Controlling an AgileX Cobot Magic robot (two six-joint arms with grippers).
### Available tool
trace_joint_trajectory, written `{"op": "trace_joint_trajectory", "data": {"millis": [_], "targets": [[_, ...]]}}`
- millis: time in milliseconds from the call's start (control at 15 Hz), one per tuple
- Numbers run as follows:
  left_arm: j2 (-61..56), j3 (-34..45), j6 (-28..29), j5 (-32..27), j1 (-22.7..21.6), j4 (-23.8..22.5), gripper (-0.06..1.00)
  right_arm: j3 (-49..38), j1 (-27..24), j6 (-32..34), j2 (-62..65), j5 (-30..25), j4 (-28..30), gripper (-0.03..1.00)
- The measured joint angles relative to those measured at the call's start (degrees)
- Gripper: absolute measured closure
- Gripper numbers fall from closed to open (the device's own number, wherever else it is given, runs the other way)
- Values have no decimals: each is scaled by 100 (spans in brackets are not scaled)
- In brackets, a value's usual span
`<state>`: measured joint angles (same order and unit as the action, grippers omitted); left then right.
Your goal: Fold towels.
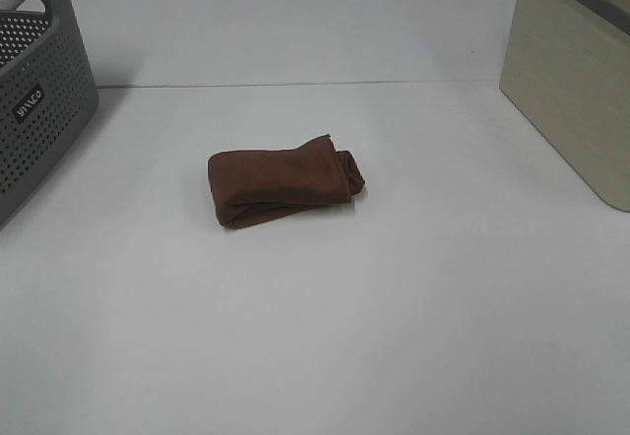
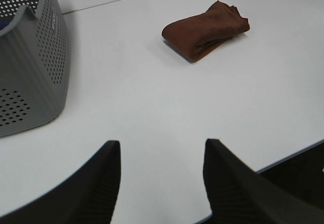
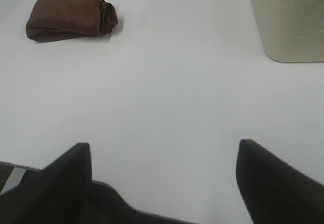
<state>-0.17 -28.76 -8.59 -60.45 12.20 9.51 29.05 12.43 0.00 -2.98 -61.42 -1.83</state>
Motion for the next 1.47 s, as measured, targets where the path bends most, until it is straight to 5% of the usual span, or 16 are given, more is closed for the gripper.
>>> {"op": "trace_joint_trajectory", "data": {"millis": [400, 800, 1133, 1467], "targets": [[-6, 0, -6, 0, -34, 0, 45, 0, 0, -29, 0, 6, -52, 22], [-11, 0, -6, 0, -1094, 0, 45, 0, -29, -63, 0, 6, -63, 22], [-11, 0, -6, 0, -1106, 0, 45, 0, -1066, -69, 0, 6, -69, 22], [-11, 0, -6, 0, -1106, 0, 45, 0, -1169, -69, 109, 11, -115, 22]]}}
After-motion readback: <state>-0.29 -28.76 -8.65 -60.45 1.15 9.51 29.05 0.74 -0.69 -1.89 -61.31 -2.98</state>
